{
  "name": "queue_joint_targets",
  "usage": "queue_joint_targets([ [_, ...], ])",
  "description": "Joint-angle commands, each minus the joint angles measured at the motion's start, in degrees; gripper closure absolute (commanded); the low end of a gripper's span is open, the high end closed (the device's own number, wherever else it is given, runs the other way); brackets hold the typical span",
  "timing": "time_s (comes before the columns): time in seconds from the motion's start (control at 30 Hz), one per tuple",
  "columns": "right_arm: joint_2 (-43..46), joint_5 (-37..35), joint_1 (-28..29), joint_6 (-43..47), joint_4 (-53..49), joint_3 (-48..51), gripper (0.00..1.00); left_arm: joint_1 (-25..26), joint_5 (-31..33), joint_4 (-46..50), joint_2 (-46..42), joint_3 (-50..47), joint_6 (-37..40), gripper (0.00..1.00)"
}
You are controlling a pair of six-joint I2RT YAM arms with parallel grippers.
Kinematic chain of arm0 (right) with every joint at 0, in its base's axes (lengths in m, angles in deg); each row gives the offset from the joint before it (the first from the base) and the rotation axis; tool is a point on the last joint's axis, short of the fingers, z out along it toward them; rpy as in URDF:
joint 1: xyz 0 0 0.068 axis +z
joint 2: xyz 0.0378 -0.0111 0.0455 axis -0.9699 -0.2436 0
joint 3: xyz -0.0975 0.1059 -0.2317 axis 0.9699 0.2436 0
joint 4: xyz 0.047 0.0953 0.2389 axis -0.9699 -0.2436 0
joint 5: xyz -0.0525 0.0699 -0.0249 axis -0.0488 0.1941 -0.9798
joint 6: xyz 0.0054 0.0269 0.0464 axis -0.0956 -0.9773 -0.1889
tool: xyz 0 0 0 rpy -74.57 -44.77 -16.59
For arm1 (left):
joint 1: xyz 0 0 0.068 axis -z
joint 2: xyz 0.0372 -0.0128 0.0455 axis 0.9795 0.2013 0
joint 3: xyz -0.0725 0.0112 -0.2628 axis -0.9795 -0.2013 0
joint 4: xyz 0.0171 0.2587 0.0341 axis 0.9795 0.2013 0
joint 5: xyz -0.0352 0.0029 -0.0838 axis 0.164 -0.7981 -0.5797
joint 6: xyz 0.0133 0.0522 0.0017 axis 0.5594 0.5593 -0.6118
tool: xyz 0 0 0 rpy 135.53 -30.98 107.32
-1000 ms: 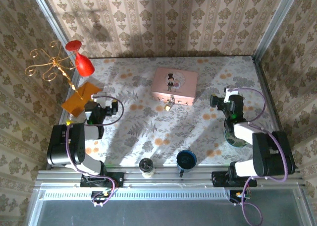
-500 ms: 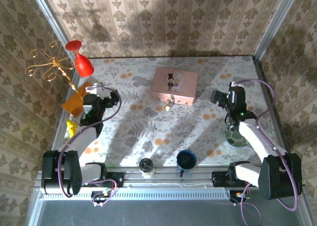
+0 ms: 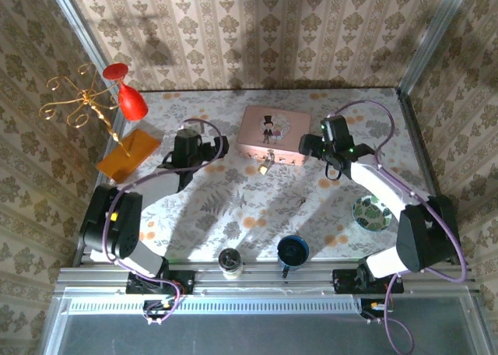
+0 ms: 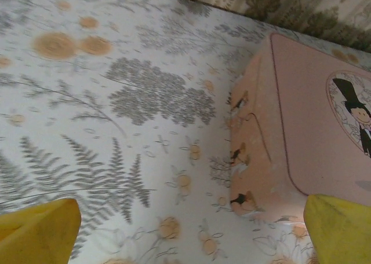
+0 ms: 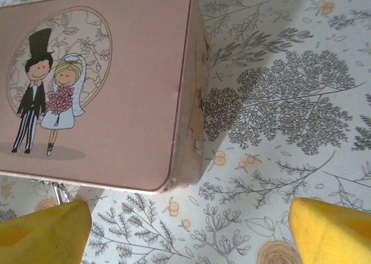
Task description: Unlock a padlock with a key
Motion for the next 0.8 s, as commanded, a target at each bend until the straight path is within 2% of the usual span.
queue_joint_targets([
  [0.0,-3.34,2.19,0.05,-1.76,-3.15,-4.05,0.11,1.0,-3.88,-0.78,3.57,4.16,-2.35,0.03],
  [0.17,-8.72,2.33,-0.05,-0.26,-3.81,-8.12,0.11,2.77,-6.03,0.15,9.33,10.08,-1.62,0.15],
  [0.4,-17.64,3.83,-0.26,1.82,-4.18,-14.88,0.1,3.35,-8.37,2.03,15.39,15.93,-1.48,0.22],
  [0.47,-20.03,4.38,-0.43,2.14,-4.09,-16.76,0.11,5.03,-8.71,2.47,16.7,17.15,-1.56,0.23],
  [0.77,-27.47,10.94,0.04,3.78,-3.67,-23.38,0.2,6.1,-12.34,2.74,20.66,19.35,-3.05,0.38],
])
